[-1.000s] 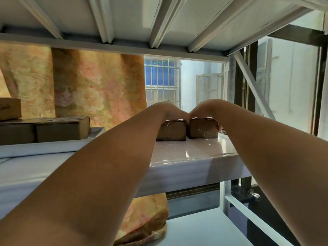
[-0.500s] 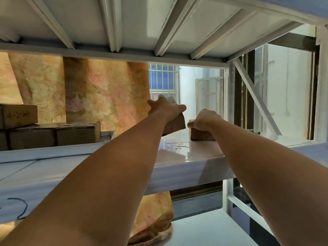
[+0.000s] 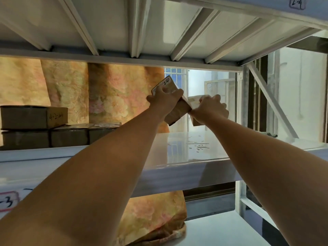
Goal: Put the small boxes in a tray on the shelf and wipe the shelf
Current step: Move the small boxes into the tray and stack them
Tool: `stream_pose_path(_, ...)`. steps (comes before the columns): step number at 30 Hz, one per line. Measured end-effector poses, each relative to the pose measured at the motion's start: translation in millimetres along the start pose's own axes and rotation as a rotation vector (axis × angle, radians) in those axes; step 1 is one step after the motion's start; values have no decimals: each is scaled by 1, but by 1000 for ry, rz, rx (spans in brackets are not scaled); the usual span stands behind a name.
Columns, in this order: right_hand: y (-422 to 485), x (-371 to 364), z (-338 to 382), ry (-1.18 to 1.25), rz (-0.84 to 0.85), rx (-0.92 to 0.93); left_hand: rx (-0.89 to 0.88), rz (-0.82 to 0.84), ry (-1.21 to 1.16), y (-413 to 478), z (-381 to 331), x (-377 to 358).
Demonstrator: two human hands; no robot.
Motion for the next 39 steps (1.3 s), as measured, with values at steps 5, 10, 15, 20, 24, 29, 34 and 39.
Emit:
stream_pose_path(5,-5,-1,20,30,-36,16,108,160,-187,-5,11,16)
stream_pose_path(10,-8,3,30,-22,-71,60,260,273,-169,-6,33,24)
stream_pose_path(15,-7,6,35,-15,-85,58,328,343,-202,-10,32,26)
stream_pose_path(20,-8,3,30,-41,-88,24,404,362,-117,-15,39,24)
stream_pose_path(24,-11,3,21,-11,-132,-41,466,349,58,-21,52,18)
stream_pose_path(29,-11,5,18,-44,-150,-36,463,310,187,-22,60,12)
stream_pose_path(34,-10,7,22,20,-157,-38,307,200,-6,-12,43,13)
stream_pose_path(39,-7,10,37,98,-201,2,155,56,-26,-4,25,35)
Point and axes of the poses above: each hand's wrist, its own y-axis towards the middle knuckle, its own x-axis out of the back of the hand, z = x × y, the point moved 7 cm from there along y, towards the middle knuckle, and after that the axes turned 8 degrees about x, right-handed, at the moved point
